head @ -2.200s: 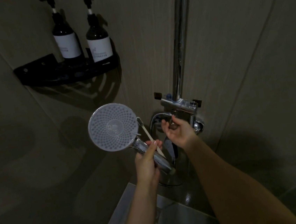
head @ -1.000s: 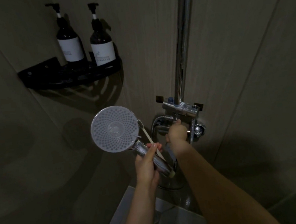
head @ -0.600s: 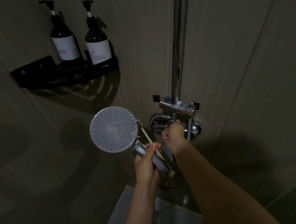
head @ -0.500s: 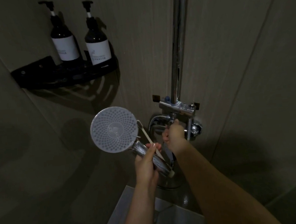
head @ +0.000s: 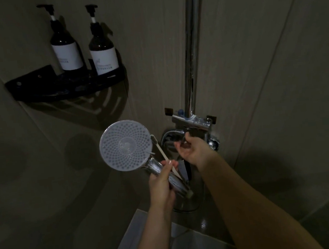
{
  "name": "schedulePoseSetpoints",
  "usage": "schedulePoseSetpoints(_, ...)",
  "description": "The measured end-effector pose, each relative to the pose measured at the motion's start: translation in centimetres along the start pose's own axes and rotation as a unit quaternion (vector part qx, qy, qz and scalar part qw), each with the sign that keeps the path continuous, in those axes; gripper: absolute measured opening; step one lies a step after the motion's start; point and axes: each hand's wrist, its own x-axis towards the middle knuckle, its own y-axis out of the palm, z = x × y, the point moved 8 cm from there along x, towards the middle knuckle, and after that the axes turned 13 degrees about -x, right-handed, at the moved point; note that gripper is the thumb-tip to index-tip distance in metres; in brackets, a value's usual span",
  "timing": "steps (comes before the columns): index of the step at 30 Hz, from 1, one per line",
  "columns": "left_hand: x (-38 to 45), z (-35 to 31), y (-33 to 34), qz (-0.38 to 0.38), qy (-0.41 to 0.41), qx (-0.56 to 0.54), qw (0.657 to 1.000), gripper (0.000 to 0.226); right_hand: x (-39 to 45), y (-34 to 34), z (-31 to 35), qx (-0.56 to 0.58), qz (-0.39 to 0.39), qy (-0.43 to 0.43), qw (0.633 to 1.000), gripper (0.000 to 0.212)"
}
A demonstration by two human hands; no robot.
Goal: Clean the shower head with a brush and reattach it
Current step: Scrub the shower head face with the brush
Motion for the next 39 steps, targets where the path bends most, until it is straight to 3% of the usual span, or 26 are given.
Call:
schedulePoseSetpoints(3, -0.1, 0.2, 0.4, 0.007, -0.003, -0.003, 1.0, 0.012, 0.2, 0.3, 0.3, -0.055, -0.063, -0.021, 0.996, 0.024)
schedulePoseSetpoints(5, 0.0, 0.1, 0.3, 0.012, -0.004, 0.009, 1.0, 0.011, 0.1, 0.4, 0.3, -0.044, -0.066, -0.049, 0.996, 0.024)
schedulePoseSetpoints(11, 0.6, -0.8, -0.1, 0.007, 0.014, -0.006, 1.0, 0.013, -0.4, 0.2, -0.2, 0.142, 0.082, -0.012, 0.986, 0.029)
schedulePoseSetpoints(15, 0.8, -1.1, -0.3, 0.003, 0.017, -0.005, 1.0, 0.014, -0.1, 0.8, -1.0, 0.143, 0.126, 0.006, 0.982, 0.03)
schedulePoseSetpoints(20, 1.1, -1.2, -0.4, 0.008, 0.008, -0.008, 1.0, 0.012, -0.4, 0.2, -0.4, 0.029, 0.065, -0.035, 0.997, 0.01)
schedulePoseSetpoints(24, 1.2, -0.8, -0.3, 0.011, -0.003, 0.004, 1.0, 0.009, -0.5, 0.6, 0.0, -0.159, -0.052, -0.059, 0.984, 0.02)
schedulePoseSetpoints(27, 0.9, -0.7, 0.1, 0.015, -0.015, 0.002, 1.0, 0.01, -1.5, 0.6, 1.2, -0.333, -0.181, -0.118, 0.918, 0.024)
schedulePoseSetpoints(31, 0.6, -1.3, 0.1, 0.024, -0.006, 0.015, 1.0, 0.011, -3.3, 1.2, 1.6, -0.462, -0.184, -0.166, 0.851, 0.036)
schedulePoseSetpoints(34, 0.6, -1.6, -0.2, 0.015, 0.001, 0.006, 1.0, 0.011, -3.7, 0.8, 2.3, -0.588, -0.296, -0.164, 0.735, 0.032)
schedulePoseSetpoints(39, 0.8, -1.3, -0.9, 0.005, -0.014, -0.014, 1.0, 0.012, -2.7, 1.8, 2.6, -0.695, -0.34, -0.18, 0.608, 0.032)
